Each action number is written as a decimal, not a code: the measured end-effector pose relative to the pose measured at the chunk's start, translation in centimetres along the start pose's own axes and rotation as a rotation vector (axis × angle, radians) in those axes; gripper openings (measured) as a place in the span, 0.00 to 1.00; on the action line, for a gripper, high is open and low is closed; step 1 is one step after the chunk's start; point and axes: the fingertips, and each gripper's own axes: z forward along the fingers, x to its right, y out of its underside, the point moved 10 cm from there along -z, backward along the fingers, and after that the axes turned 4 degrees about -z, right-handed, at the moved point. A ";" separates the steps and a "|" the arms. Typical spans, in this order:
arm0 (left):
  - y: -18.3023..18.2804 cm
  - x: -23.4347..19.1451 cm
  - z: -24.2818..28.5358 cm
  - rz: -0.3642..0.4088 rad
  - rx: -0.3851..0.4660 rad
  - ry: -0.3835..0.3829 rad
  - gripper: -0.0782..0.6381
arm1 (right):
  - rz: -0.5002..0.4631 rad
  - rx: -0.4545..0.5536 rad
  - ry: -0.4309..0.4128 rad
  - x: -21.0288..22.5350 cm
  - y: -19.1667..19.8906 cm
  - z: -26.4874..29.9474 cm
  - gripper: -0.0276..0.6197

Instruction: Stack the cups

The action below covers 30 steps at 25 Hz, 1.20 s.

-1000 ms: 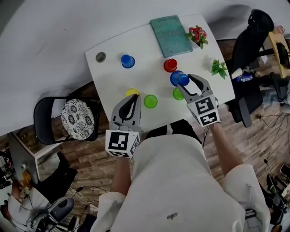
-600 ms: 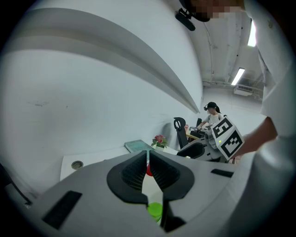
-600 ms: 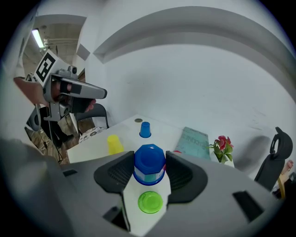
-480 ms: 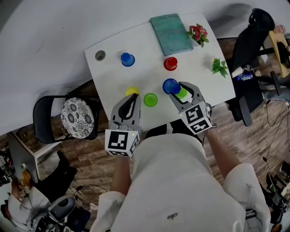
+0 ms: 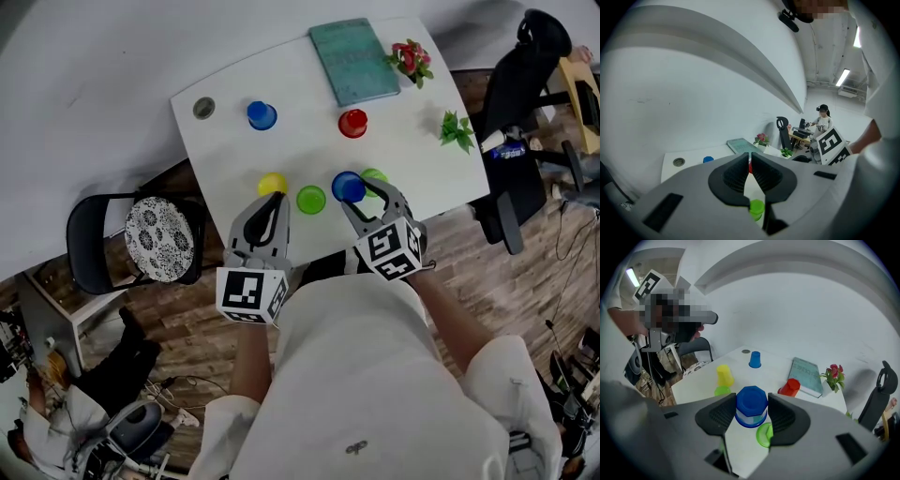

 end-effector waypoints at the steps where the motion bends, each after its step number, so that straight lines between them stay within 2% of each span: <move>1: 0.1 0.0 0.0 -0.002 -0.002 0.000 0.15 | 0.010 -0.004 0.003 -0.2 0.2 0.2 0.38; 10: 0.7 0.0 -0.2 -0.012 -0.023 -0.005 0.15 | 0.083 -0.041 0.006 -1.8 2.3 2.3 0.38; 22: 1.7 -0.4 -0.7 -0.026 -0.044 -0.029 0.15 | 0.066 -0.091 0.031 -2.6 4.1 4.7 0.38; 30: 1.8 -0.7 -1.1 -0.028 -0.049 -0.045 0.15 | 0.045 -0.086 0.034 -2.6 4.1 5.5 0.38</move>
